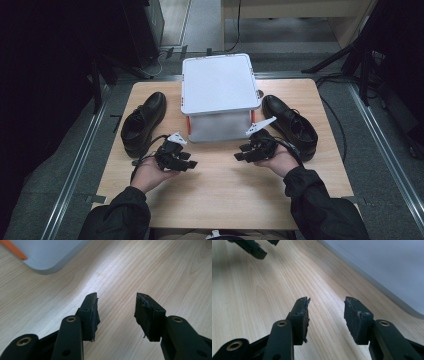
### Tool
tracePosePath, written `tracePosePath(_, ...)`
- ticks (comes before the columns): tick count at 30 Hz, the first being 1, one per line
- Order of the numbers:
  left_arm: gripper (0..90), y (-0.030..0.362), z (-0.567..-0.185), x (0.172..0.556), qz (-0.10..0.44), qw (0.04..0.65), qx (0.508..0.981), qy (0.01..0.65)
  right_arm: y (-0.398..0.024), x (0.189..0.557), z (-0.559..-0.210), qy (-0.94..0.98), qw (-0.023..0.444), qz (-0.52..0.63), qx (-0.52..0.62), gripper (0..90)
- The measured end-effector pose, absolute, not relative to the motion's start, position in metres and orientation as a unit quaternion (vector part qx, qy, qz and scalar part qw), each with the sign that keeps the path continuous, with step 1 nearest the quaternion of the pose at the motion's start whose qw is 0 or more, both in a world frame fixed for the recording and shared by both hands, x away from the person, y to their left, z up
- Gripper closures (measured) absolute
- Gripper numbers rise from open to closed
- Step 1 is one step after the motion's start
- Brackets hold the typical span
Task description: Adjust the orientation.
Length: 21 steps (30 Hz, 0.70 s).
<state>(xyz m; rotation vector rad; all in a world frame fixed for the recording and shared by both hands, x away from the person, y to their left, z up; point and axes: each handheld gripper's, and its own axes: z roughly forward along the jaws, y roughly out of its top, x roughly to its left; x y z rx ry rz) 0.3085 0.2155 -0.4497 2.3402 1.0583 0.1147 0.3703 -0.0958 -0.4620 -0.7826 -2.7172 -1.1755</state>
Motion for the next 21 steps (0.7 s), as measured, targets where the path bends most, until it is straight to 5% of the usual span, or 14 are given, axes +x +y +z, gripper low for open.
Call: tracePosePath(21,54.1,0.259,-0.406,0.316,0.050,0.252,0.863,0.435,-0.095,0.369,-0.463,-0.889,0.048,-0.377,-0.255,54.1)
